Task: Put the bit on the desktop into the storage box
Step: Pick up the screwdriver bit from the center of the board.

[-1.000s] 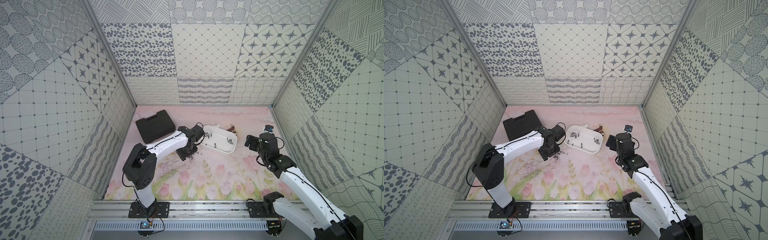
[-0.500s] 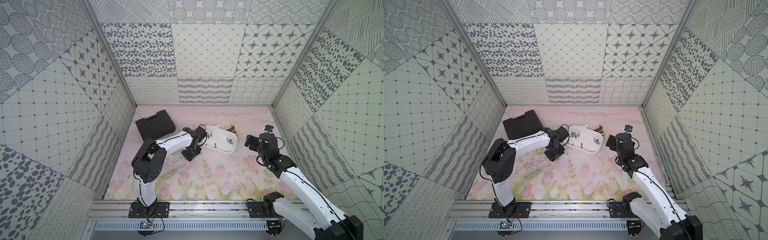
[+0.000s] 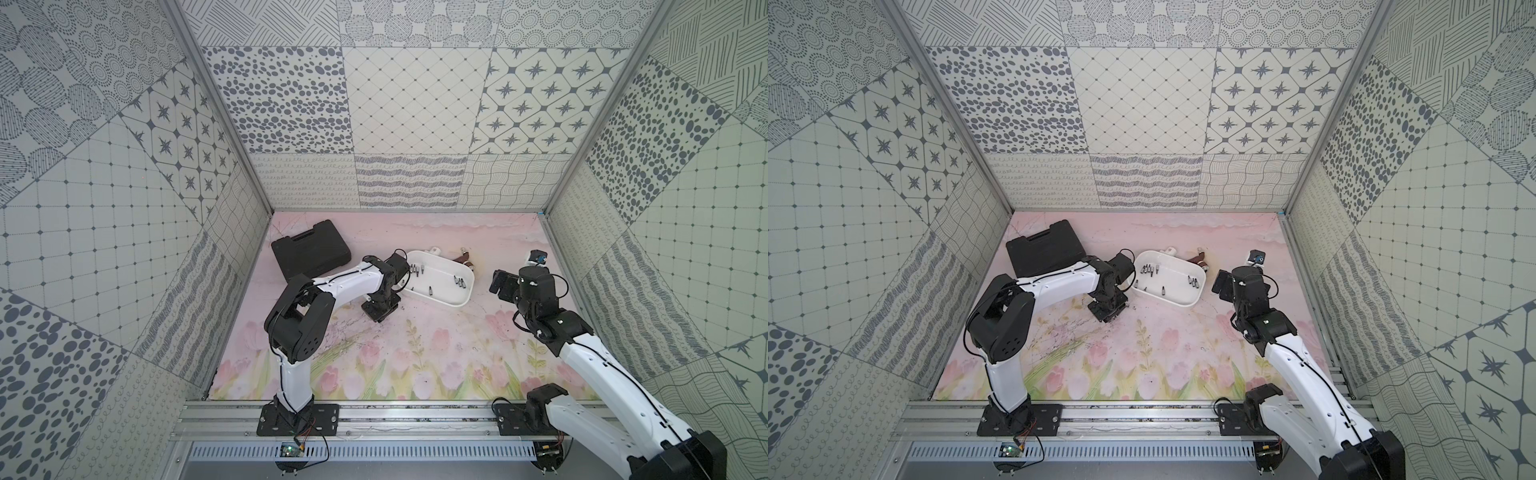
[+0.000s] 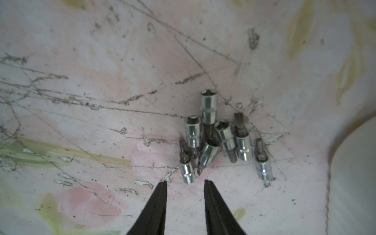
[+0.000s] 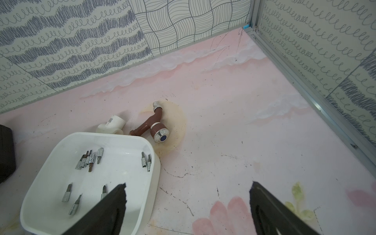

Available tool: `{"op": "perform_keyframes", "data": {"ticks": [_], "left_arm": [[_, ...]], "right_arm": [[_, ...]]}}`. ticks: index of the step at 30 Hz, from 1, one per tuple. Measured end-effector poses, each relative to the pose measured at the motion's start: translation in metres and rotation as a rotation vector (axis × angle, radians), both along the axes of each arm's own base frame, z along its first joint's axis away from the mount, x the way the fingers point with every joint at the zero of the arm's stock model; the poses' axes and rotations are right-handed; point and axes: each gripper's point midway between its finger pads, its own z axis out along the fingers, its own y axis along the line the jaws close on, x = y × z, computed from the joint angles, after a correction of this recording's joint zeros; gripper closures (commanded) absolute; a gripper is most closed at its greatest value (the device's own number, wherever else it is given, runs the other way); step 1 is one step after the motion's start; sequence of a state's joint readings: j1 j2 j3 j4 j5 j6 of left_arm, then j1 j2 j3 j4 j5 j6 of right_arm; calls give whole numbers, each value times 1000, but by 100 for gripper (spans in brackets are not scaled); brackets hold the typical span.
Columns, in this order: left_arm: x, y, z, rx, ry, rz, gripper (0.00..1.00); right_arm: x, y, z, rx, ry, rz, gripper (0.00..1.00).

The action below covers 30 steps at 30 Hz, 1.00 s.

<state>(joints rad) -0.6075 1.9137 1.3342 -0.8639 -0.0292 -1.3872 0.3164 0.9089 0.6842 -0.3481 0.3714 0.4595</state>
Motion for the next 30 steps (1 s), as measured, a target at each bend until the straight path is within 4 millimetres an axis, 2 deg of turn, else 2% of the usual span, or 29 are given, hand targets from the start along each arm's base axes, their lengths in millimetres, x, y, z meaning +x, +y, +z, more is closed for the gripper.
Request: {"op": "perform_keyframes", "data": {"ticks": [24, 30], "left_arm": [[-5, 4, -16, -16, 51, 19, 74], [-3, 2, -16, -30, 47, 19, 84]], "right_arm": [[0, -1, 0, 0, 0, -3, 3], [0, -1, 0, 0, 0, -3, 3]]}}
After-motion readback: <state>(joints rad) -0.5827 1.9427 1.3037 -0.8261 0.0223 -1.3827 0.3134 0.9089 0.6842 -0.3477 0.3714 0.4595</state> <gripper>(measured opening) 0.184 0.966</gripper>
